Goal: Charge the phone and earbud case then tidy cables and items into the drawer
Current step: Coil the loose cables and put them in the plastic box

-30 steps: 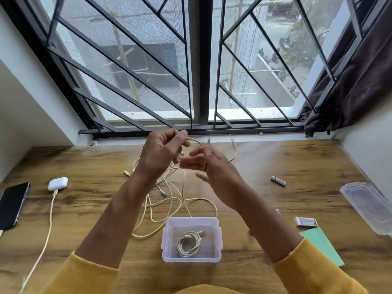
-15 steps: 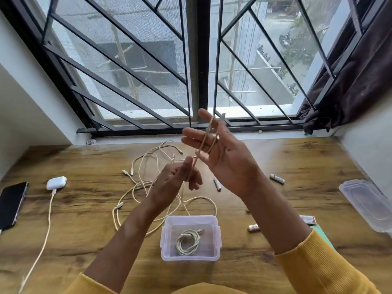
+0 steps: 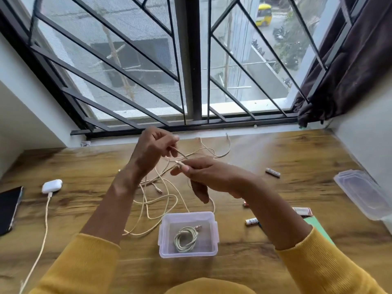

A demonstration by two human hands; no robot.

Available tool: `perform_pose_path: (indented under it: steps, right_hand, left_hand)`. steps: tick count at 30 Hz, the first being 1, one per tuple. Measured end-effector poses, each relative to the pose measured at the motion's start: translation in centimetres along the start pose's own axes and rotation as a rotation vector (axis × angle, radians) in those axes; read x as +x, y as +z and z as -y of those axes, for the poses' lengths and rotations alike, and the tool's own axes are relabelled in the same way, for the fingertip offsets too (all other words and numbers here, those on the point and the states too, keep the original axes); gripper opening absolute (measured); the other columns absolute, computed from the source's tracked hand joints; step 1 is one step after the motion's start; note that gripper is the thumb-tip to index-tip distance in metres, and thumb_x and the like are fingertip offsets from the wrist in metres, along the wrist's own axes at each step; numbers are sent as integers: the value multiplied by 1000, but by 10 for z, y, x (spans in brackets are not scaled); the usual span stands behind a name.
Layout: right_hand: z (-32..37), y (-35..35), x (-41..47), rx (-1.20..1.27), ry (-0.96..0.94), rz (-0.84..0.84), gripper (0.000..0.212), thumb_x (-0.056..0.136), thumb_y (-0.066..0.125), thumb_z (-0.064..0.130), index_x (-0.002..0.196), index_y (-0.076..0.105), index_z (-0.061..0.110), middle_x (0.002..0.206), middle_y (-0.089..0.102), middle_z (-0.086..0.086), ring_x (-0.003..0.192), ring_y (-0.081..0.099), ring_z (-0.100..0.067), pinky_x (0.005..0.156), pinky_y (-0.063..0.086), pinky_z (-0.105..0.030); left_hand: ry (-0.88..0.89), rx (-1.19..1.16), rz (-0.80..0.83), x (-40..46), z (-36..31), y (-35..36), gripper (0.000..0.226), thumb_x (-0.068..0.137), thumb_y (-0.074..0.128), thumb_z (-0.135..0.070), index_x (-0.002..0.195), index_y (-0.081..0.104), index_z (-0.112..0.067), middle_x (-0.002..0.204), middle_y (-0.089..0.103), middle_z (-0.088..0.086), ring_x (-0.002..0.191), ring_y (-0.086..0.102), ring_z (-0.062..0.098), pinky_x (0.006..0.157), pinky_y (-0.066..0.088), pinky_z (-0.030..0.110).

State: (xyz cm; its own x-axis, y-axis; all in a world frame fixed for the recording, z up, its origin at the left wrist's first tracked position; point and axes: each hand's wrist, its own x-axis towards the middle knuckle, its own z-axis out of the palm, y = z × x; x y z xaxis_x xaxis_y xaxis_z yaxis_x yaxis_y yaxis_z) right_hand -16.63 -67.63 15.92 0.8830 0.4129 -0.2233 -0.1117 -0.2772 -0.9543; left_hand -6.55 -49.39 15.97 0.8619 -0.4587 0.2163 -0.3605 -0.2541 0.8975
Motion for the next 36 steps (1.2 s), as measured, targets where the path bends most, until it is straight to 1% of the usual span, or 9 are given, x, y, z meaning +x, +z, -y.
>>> perform_pose_path:
  steps: [3, 7, 13, 18, 23, 26, 31, 34, 36]
  right_hand:
    - [-5, 2, 2, 82, 33, -236, 37, 116, 35, 30, 143, 53, 13, 79, 74, -20, 68, 69, -30, 59, 53, -21]
    - [-9, -6, 7, 292, -133, -446, 43, 116, 34, 32, 157, 43, 23, 104, 81, -12, 101, 77, -23, 94, 51, -32]
    - [-1, -11, 6, 429, -255, -447, 42, 116, 29, 26, 148, 52, 14, 124, 76, -14, 116, 72, -12, 85, 51, -9]
    - [-9, -9, 9, 308, -218, -439, 44, 115, 30, 30, 141, 60, 9, 126, 76, -10, 125, 68, -19, 114, 43, -39]
    - [-7, -2, 13, 253, -225, -472, 41, 115, 32, 28, 140, 61, 13, 135, 71, -3, 125, 61, 7, 95, 40, -11]
    - [-11, -2, 17, 173, -265, -495, 41, 116, 33, 24, 139, 62, 7, 137, 69, -6, 129, 61, 0, 95, 43, -5]
    - [-14, 2, 20, 56, -303, -501, 36, 115, 37, 24, 133, 66, 13, 136, 69, -7, 131, 62, -10, 106, 47, -19]
    - [-16, 6, 23, -106, -291, -508, 33, 111, 38, 52, 124, 67, 43, 131, 71, 5, 131, 62, -17, 112, 48, -51]
    - [-15, 6, 23, -231, -293, -510, 35, 110, 35, 57, 121, 65, 44, 118, 76, 9, 123, 66, -15, 105, 48, -59]
  left_hand:
    - [54, 73, -38, -3, -10, 0, 26, 91, 66, -25, 75, 80, -9, 52, 65, -2, 46, 54, 10, 54, 46, 30]
    - [58, -8, -88, -15, -12, 11, 20, 99, 71, -22, 83, 81, -16, 71, 76, 1, 50, 61, 11, 49, 53, 29]
    - [-55, -367, -38, -39, -5, 35, 29, 105, 60, -29, 87, 74, -10, 53, 44, -3, 47, 40, 14, 48, 47, 27]
    - [-124, -595, -134, -40, -12, 26, 34, 106, 53, -29, 82, 70, -15, 54, 29, -3, 46, 29, 12, 48, 42, 27]
    - [-156, -661, -143, -42, -13, 23, 39, 109, 49, -28, 78, 69, -17, 58, 23, 2, 47, 27, 13, 48, 41, 27]
    - [-150, -727, -153, -43, -17, 19, 36, 110, 48, -29, 82, 66, -13, 61, 22, 3, 48, 29, 13, 49, 40, 26]
    - [-101, -804, -182, -38, -29, 11, 39, 110, 45, -31, 83, 66, -14, 62, 30, 3, 49, 36, 13, 53, 43, 27]
    - [-81, -841, -191, -33, -35, 6, 43, 113, 40, -31, 83, 67, -16, 61, 36, 0, 51, 39, 13, 56, 44, 28]
    - [-73, -861, -196, -28, -39, 2, 43, 114, 39, -32, 84, 66, -17, 61, 39, -1, 52, 42, 12, 57, 46, 28]
